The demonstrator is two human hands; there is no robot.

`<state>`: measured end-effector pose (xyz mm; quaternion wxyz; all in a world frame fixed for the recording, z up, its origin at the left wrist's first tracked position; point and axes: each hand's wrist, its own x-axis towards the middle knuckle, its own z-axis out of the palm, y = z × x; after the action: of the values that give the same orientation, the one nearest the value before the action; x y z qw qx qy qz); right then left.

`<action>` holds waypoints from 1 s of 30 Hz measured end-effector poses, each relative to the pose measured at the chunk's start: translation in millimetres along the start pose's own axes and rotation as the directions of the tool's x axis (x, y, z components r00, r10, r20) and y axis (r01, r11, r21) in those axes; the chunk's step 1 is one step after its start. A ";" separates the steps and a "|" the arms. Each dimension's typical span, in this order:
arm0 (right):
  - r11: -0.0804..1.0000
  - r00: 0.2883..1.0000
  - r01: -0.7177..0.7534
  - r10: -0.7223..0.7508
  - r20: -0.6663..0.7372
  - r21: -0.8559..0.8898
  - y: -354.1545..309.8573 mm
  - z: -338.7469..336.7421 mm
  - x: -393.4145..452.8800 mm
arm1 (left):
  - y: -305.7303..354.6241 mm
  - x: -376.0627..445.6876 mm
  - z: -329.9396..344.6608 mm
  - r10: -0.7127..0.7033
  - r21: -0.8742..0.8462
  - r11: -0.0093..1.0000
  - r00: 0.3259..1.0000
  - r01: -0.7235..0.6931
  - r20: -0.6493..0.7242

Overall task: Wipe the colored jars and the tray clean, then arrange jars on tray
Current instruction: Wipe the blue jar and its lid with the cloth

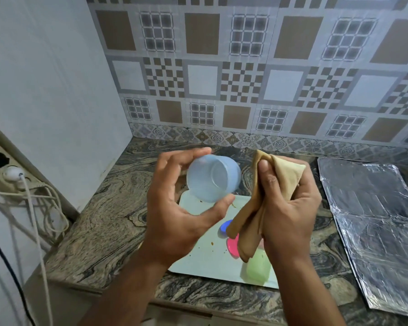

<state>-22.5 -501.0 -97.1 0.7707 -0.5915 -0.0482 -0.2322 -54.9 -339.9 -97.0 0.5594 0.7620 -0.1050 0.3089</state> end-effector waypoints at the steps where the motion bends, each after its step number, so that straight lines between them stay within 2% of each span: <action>1: 1.000 1.000 -0.002 0.002 -0.005 -0.006 2.4 -1.7 0.1 | -2.4 -0.2 -1.9 0.077 0.152 0.985 0.997 -0.076 0.004; 3: 1.000 1.000 -0.012 0.012 -0.006 -0.015 7.1 -4.0 -1.3 | -9.2 -0.4 -5.4 0.120 0.292 0.949 0.993 -0.118 0.009; 7: 0.999 0.999 -0.028 0.029 0.021 -0.037 15.1 -5.4 -5.8 | -28.4 2.1 -18.1 0.027 0.398 0.917 0.999 -0.042 0.044; 11: 0.997 0.997 -0.042 0.045 0.056 -0.064 20.6 -6.8 -13.0 | -78.3 6.3 -45.4 -0.233 0.509 0.841 0.972 0.184 0.034; 13: 0.996 0.996 -0.049 0.054 0.074 -0.070 23.0 -7.8 -19.4 | -114.3 2.8 -60.5 -0.393 0.579 0.752 0.920 0.314 0.011; 16: 0.995 0.994 -0.058 0.066 0.088 -0.083 25.0 -9.8 -27.5 | -167.3 -9.1 -73.4 -0.560 0.673 0.623 0.828 0.399 0.027; 20: 0.990 0.992 -0.079 0.090 0.092 -0.119 26.9 -11.8 -33.8 | -210.7 -28.4 -73.9 -0.718 0.786 0.458 0.694 0.414 0.053; 22: 0.987 0.990 -0.090 0.103 0.093 -0.132 27.1 -14.0 -34.0 | -219.8 -33.2 -70.8 -0.756 0.825 0.411 0.651 0.387 0.071; 30: 0.985 0.995 -0.073 0.083 0.055 -0.156 28.2 -26.4 -28.9 | -233.8 -34.9 -61.2 -0.805 0.869 0.359 0.584 0.340 0.104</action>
<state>-41.7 -511.5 -140.1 0.7292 -0.6576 -0.0308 -0.1865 14.2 -207.9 -290.4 0.1931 0.9562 0.1803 -0.1258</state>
